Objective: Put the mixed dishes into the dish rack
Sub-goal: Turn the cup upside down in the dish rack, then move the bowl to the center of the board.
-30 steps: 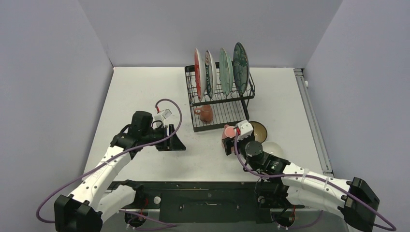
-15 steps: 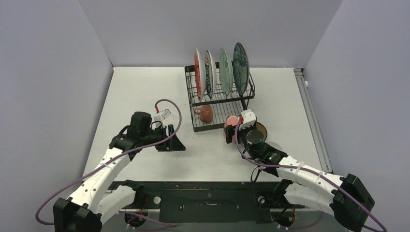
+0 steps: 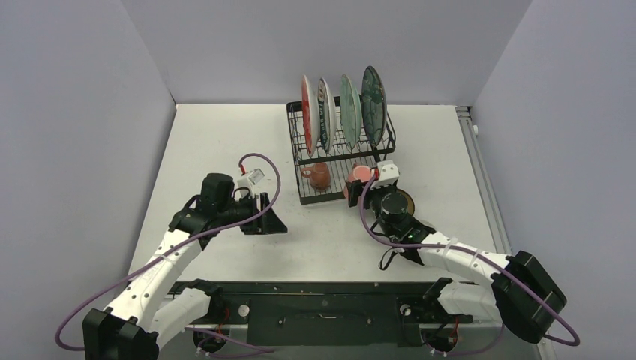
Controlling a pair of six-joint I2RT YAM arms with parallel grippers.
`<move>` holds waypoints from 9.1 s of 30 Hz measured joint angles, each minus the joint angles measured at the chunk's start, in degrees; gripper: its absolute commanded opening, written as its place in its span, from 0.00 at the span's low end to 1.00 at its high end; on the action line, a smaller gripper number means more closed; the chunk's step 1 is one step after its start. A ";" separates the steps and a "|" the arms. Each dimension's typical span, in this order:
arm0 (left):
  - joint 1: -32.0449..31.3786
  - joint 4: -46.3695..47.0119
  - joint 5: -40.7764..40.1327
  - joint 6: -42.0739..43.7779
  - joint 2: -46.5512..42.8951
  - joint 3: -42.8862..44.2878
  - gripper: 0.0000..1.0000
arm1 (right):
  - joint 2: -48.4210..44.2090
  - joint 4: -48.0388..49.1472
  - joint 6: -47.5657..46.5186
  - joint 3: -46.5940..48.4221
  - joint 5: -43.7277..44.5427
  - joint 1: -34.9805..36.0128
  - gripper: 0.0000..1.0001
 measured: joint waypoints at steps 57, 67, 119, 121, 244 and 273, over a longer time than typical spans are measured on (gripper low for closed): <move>2.51 0.46 1.36 0.00 0.66 -0.39 0.48 | 27.80 36.44 1.46 2.36 1.38 -6.14 0.00; 2.51 0.48 1.36 0.00 0.70 -0.39 0.48 | 32.61 37.90 1.49 4.87 1.40 -6.38 0.00; 2.99 0.81 1.40 0.00 0.76 -0.50 0.53 | 25.49 34.88 1.51 0.94 4.44 -2.71 0.80; 2.99 0.83 1.40 0.00 0.76 -0.50 0.53 | 25.49 34.91 1.51 0.94 4.48 -2.49 0.80; -2.91 5.20 -6.86 1.77 -18.12 -2.69 0.72 | 1.20 -70.60 63.19 11.10 12.98 -10.54 0.37; -2.91 4.68 -7.78 2.19 -16.44 -2.69 0.72 | -3.28 -64.89 57.77 6.88 8.00 -8.92 0.00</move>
